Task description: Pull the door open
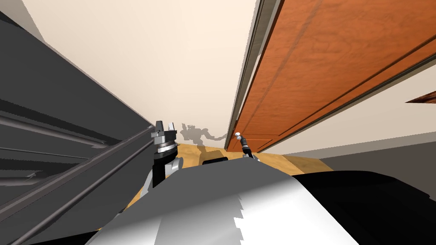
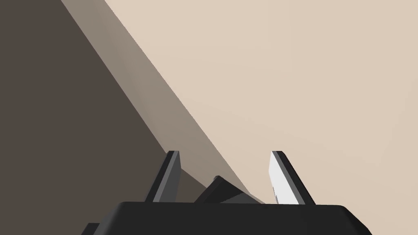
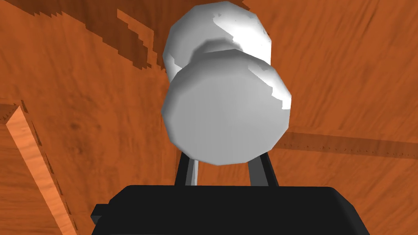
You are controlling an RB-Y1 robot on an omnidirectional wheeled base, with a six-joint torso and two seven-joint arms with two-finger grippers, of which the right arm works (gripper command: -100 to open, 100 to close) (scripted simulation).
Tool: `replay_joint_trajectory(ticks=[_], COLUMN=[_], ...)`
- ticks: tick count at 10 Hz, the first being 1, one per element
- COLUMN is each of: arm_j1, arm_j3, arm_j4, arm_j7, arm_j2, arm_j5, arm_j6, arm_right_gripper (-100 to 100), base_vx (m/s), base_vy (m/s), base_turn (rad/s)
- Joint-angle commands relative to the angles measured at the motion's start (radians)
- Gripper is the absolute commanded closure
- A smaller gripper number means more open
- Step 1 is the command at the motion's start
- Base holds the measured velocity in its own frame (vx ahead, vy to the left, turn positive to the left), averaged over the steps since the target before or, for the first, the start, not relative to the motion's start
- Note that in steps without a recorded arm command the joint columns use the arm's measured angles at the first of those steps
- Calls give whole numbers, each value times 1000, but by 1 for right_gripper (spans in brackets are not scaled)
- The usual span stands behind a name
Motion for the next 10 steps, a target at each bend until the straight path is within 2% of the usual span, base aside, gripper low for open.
replay_joint_trajectory(ticks=[1,2,3,4,5,6,9,10], arm_j1=[-10,-10,-10,-10,-10,-10,-10,-10], arm_j3=[16,22,22,28,28,33,33,39], arm_j4=[-2,-5,-5,-7,-7,-10,-10,-13], arm_j7=[-29,-67,-70,-112,-112,-150,-153,-195], arm_j2=[15,16,16,16,16,16,16,16], arm_j5=[-4,-24,-24,-44,-44,-64,-64,-84], arm_j6=[-7,-3,-3,1,1,5,5,9], arm_right_gripper=[100,100,100,100,100,100,100,100], base_vx=[-33,-40,-41,-52,-43,-43,-17,-31], base_vy=[-17,-18,-17,-20,-22,-21,-6,-17], base_turn=[27,73,57,102,28,115,7,98])
